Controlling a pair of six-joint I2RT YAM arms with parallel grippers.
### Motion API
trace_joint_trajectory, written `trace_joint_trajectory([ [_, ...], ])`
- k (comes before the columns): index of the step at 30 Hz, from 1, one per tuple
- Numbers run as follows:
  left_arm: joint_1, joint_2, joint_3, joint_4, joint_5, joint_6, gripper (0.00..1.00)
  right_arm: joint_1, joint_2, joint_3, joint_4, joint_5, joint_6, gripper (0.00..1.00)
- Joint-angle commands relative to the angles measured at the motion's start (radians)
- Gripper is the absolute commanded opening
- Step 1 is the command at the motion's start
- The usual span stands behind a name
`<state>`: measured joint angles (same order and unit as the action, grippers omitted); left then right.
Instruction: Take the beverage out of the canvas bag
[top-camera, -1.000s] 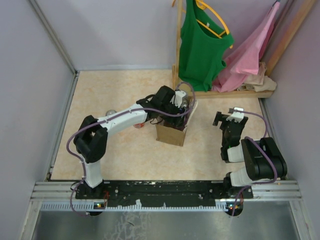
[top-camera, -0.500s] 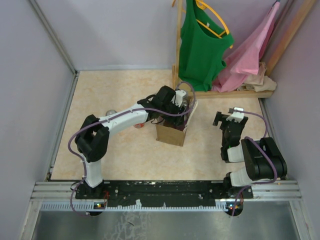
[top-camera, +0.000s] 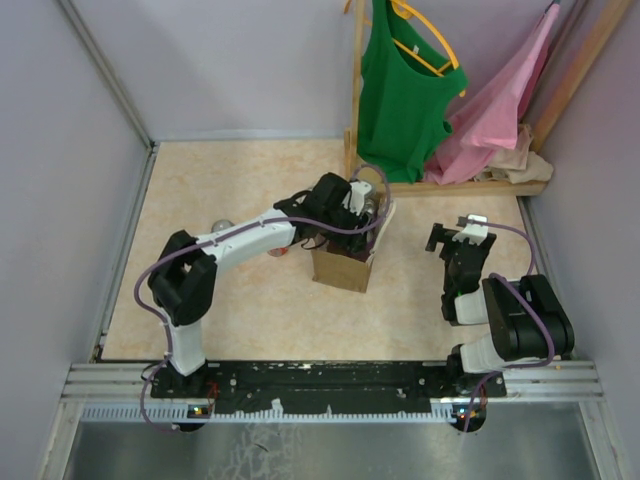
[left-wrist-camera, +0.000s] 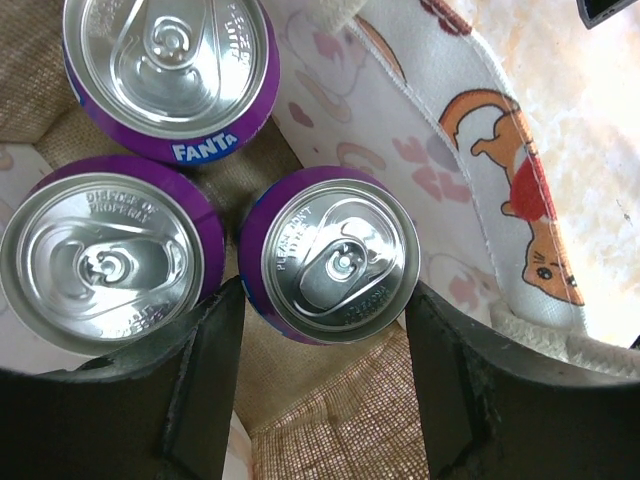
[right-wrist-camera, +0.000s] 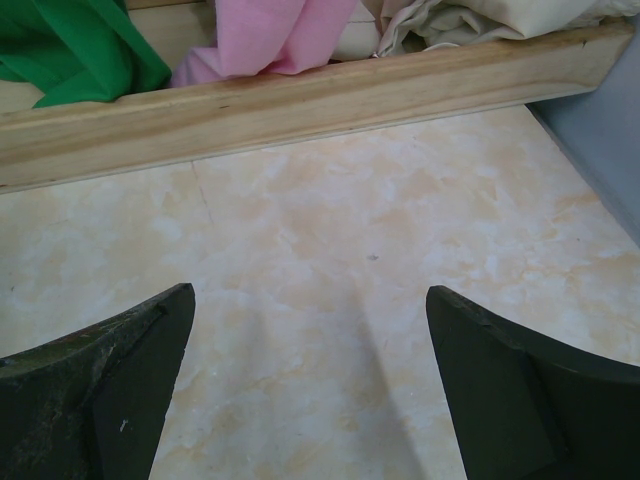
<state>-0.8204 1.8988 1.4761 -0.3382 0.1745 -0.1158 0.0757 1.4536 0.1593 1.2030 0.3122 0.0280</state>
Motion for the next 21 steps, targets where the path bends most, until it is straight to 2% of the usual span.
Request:
trace_joint_trajectory([
  [1,-0.006,-0.094,-0.026,0.030,-0.014,0.000,0.00,-0.003,-0.004,0.017,0.033,0.001,0.004,0.99],
  [12,-0.005,-0.290,-0.052,0.123,-0.004,0.003,0.00,-0.002,-0.004,0.017,0.033,0.001,0.003,0.99],
  [19,-0.005,-0.322,-0.043,0.114,-0.036,0.010,0.00,-0.002,-0.004,0.016,0.033,0.002,0.004,0.99],
  [21,-0.005,-0.309,-0.043,0.102,-0.036,0.010,0.06,-0.002,-0.004,0.017,0.033,0.002,0.003,0.99],
])
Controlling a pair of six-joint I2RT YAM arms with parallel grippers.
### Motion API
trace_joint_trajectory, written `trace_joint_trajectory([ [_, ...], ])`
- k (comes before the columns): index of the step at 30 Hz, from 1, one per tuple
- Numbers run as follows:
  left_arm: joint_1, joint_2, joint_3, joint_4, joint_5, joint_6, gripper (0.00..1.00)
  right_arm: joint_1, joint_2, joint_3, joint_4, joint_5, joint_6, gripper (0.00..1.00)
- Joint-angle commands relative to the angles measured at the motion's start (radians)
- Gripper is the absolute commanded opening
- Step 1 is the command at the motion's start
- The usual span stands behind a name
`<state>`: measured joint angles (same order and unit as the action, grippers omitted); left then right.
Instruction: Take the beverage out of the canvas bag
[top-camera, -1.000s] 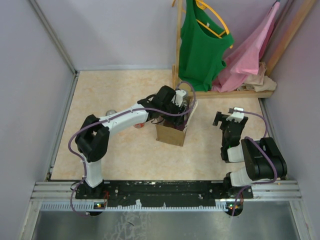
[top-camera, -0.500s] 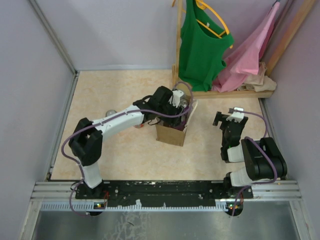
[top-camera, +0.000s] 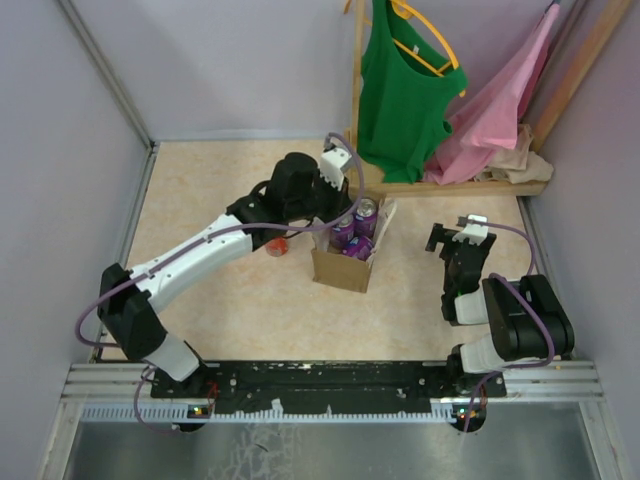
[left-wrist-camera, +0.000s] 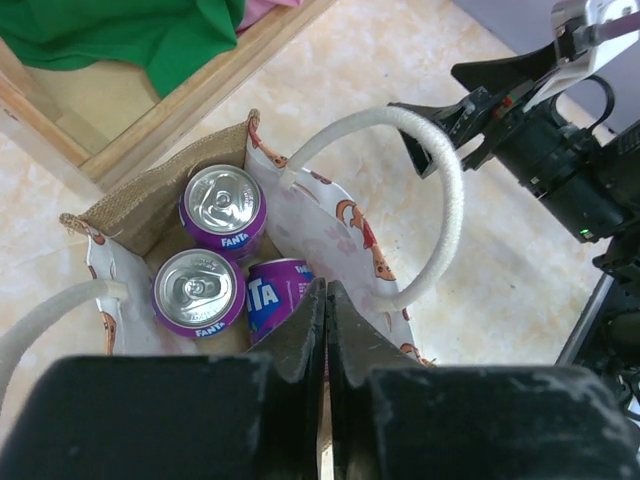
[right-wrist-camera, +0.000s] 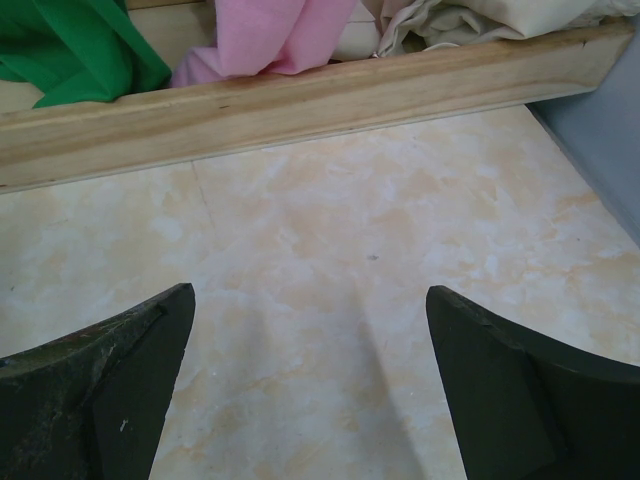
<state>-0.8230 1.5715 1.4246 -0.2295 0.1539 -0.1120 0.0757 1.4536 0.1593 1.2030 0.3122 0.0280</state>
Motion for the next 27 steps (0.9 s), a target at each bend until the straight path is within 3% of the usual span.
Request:
trace_joint_trajectory([
  [1,-0.001,0.029,0.008,-0.012,-0.015,0.005,0.11,-0.002,-0.004,0.017,0.033,0.002,0.004,0.99],
  [6,-0.002,0.102,0.015,-0.022,-0.011,-0.003,0.25,-0.003,-0.004,0.017,0.034,0.002,0.004,0.99],
  [11,-0.002,0.159,0.025,-0.033,-0.078,-0.007,0.72,-0.002,-0.004,0.016,0.033,0.001,0.003,0.99],
  [14,-0.002,0.176,0.027,-0.038,-0.119,-0.010,0.90,-0.002,-0.004,0.017,0.033,0.001,0.004,0.99],
  [27,-0.014,0.224,0.042,-0.137,-0.007,-0.010,0.78,-0.002,-0.004,0.017,0.033,0.002,0.004,0.99],
])
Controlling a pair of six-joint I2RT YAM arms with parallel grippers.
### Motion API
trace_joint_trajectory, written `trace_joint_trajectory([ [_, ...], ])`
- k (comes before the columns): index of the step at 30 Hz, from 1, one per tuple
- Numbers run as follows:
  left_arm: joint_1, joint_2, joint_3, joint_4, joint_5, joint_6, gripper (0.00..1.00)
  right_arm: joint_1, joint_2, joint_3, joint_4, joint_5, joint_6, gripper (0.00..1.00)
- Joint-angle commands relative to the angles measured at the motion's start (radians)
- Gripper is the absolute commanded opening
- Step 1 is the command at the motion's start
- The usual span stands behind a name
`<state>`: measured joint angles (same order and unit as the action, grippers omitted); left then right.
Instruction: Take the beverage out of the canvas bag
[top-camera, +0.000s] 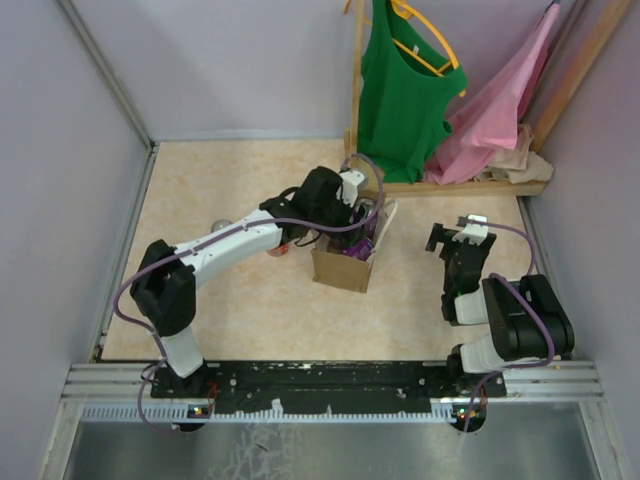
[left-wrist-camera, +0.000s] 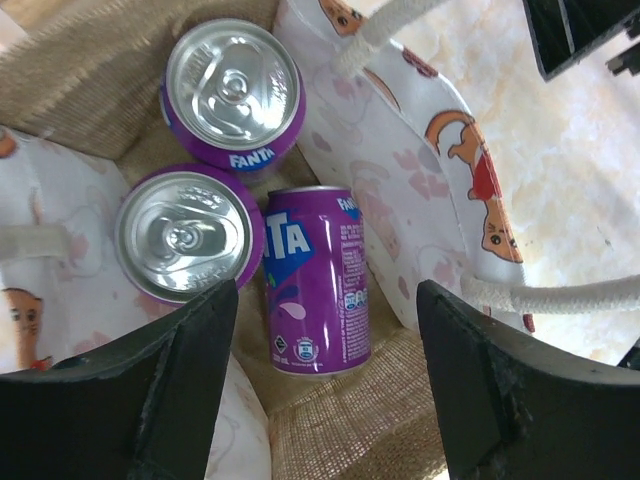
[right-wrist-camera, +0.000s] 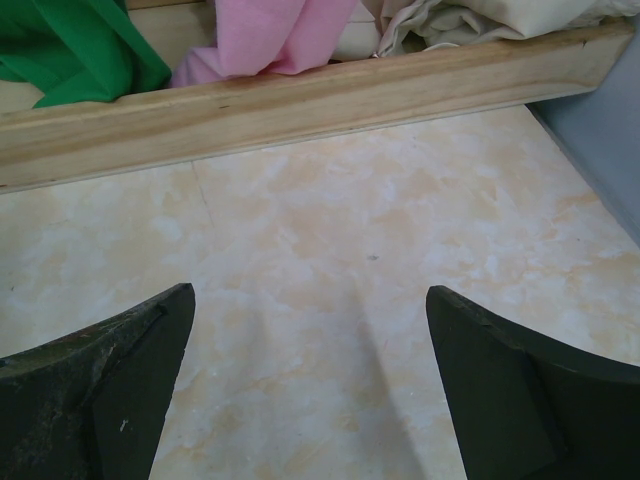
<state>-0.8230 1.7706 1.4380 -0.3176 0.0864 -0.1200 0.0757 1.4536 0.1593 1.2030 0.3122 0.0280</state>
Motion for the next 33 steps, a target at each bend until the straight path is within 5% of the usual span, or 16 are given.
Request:
trace_joint_trajectory([
  [1,-0.019,0.028,0.030,-0.055,0.068,0.001,0.77,-0.002,-0.004,0.017,0.034,0.001,0.003,0.99],
  [33,-0.051,0.364,0.233,-0.276,0.022,-0.003,0.84,-0.002,-0.004,0.017,0.033,0.001,0.004,0.99],
])
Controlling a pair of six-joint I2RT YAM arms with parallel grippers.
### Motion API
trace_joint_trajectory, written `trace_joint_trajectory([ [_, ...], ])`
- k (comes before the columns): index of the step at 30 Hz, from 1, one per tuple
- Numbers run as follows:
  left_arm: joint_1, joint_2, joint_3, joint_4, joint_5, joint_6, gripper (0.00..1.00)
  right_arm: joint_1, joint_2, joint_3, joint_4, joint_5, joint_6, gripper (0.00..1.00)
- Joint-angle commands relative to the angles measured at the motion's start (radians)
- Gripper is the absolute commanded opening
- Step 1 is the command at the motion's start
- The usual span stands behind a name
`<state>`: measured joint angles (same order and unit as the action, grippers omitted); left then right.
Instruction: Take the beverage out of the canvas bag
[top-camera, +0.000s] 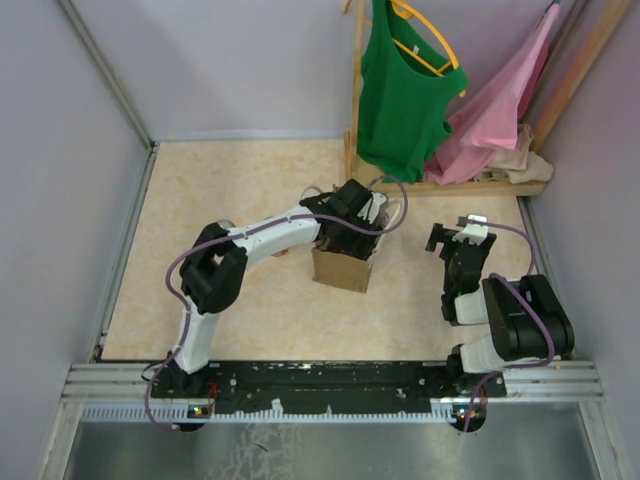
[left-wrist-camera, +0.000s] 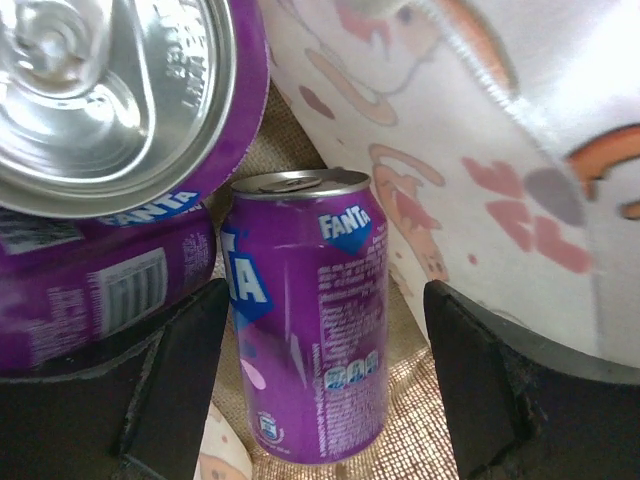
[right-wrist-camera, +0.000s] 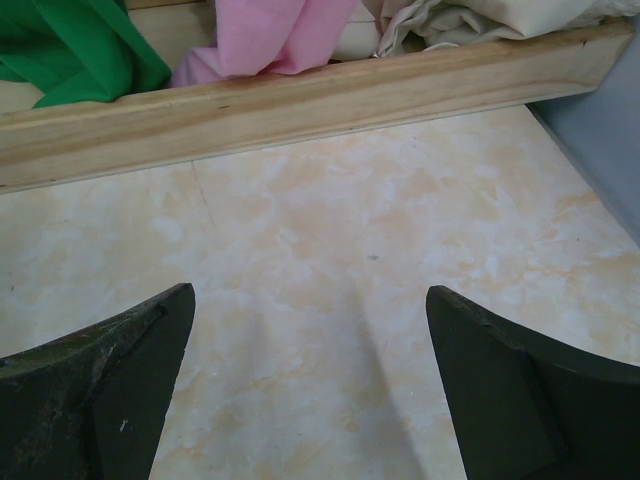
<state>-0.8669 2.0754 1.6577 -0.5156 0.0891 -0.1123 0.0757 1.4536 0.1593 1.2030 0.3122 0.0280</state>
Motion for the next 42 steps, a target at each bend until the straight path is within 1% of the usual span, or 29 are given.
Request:
trace_joint_trajectory([
  [1,-0.007,0.067,0.014,-0.087,0.018,-0.012,0.84,-0.002,-0.004,0.017,0.034,0.000,0.004,0.99],
  [5,-0.006,0.089,0.009,-0.111,0.024,-0.023,0.84,-0.002,-0.005,0.016,0.033,0.002,0.003,0.99],
  [7,-0.006,0.096,0.002,-0.116,0.044,-0.025,0.81,-0.002,-0.004,0.017,0.034,0.001,0.004,0.99],
  [8,-0.007,0.099,-0.001,-0.118,0.053,-0.026,0.76,-0.003,-0.004,0.017,0.034,0.001,0.003,0.99],
  [9,-0.006,0.101,-0.002,-0.118,0.063,-0.026,0.67,-0.002,-0.003,0.017,0.033,0.002,0.004,0.99],
  [10,-0.007,0.100,-0.006,-0.118,0.067,-0.027,0.56,-0.002,-0.004,0.017,0.033,0.002,0.004,0.99],
  [14,-0.009,0.091,-0.014,-0.116,0.081,-0.028,0.17,-0.002,-0.004,0.017,0.034,0.001,0.004,0.99],
  [16,-0.009,0.080,-0.020,-0.115,0.086,-0.028,0.03,-0.002,-0.004,0.017,0.034,0.001,0.004,0.99],
  [17,-0.009,0.074,-0.022,-0.115,0.090,-0.029,0.00,-0.002,-0.004,0.017,0.034,0.001,0.004,0.99],
  [22,-0.009,0.009,-0.052,-0.088,0.098,-0.031,0.00,-0.002,-0.003,0.016,0.033,0.002,0.004,0.99],
  [28,-0.009,-0.142,-0.089,0.016,0.079,-0.032,0.00,-0.002,-0.004,0.017,0.034,0.002,0.004,0.99],
  [34,-0.010,-0.316,-0.159,0.199,0.066,-0.028,0.00,-0.002,-0.005,0.017,0.034,0.001,0.004,0.99],
  [38,-0.009,-0.390,-0.225,0.318,0.056,-0.028,0.00,-0.003,-0.004,0.016,0.034,0.002,0.004,0.99],
  [40,-0.011,-0.423,-0.277,0.408,0.053,-0.032,0.00,-0.002,-0.004,0.016,0.034,0.000,0.004,0.99],
  [42,-0.011,-0.447,-0.316,0.454,0.057,-0.040,0.00,-0.001,-0.004,0.017,0.033,0.002,0.004,0.99],
])
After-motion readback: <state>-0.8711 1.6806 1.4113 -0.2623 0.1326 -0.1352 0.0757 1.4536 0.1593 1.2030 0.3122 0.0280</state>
